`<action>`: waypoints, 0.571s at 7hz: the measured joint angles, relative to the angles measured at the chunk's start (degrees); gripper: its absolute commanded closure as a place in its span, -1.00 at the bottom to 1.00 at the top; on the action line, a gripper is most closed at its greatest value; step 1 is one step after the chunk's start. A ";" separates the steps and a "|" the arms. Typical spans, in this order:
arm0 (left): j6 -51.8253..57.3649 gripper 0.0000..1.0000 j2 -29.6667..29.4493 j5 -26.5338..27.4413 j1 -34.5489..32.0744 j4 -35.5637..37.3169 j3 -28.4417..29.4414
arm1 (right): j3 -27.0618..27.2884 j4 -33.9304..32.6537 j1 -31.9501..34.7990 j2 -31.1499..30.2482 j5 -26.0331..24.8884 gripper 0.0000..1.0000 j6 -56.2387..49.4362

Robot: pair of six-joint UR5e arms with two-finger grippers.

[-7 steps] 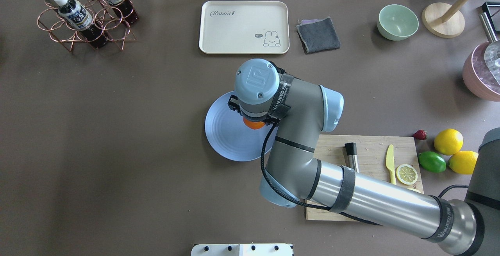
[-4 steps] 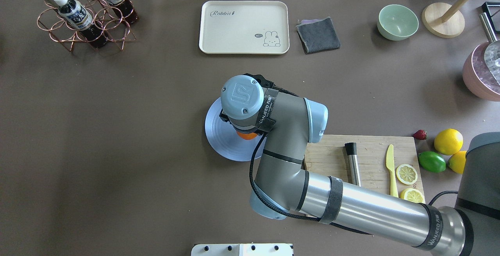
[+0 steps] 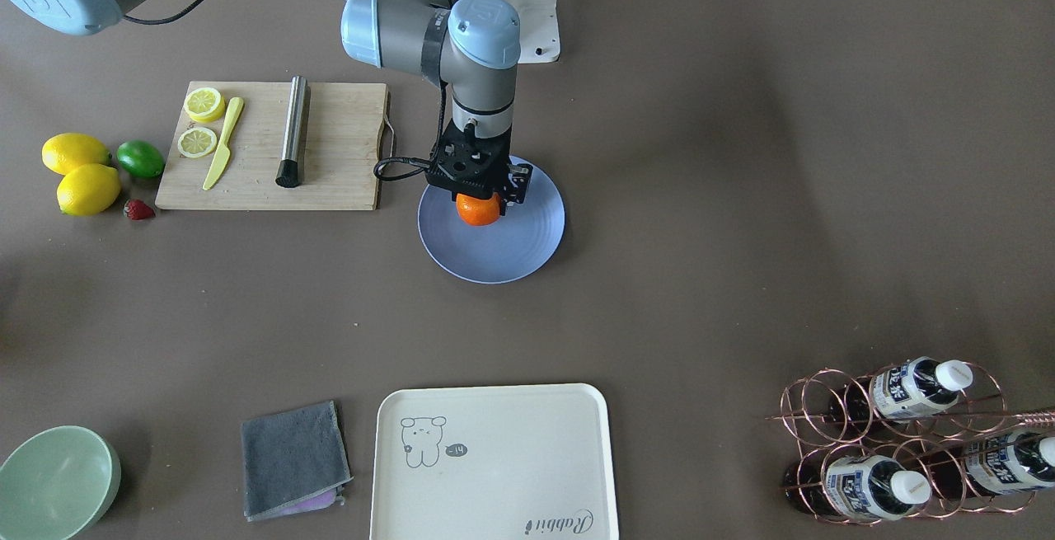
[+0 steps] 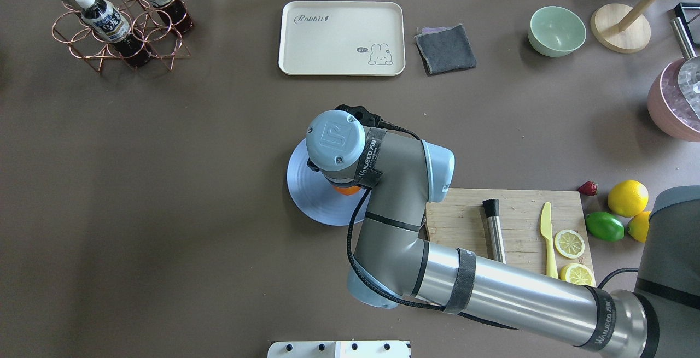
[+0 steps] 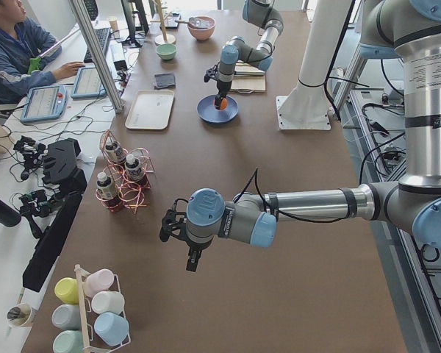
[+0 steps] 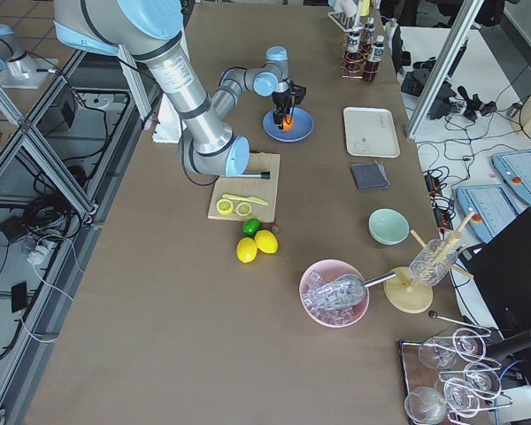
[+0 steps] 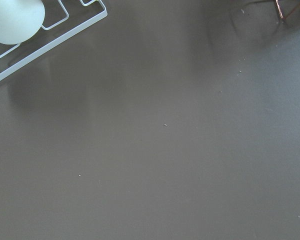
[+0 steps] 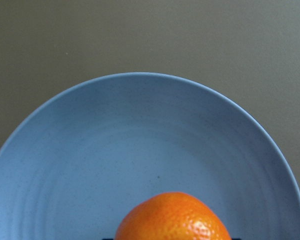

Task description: Pick orange to plate

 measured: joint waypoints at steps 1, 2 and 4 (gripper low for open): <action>0.00 -0.97 0.00 0.03 0.00 0.01 0.01 | 0.47 0.01 0.49 0.11 0.08 -1.00 -1.51; 0.00 -0.97 0.00 0.05 0.00 0.05 0.02 | 1.48 -0.13 2.44 0.16 1.72 -1.00 -4.07; 0.00 -0.97 0.00 0.02 0.00 0.13 0.13 | 3.15 -0.91 11.33 -0.80 11.01 -1.00 -11.78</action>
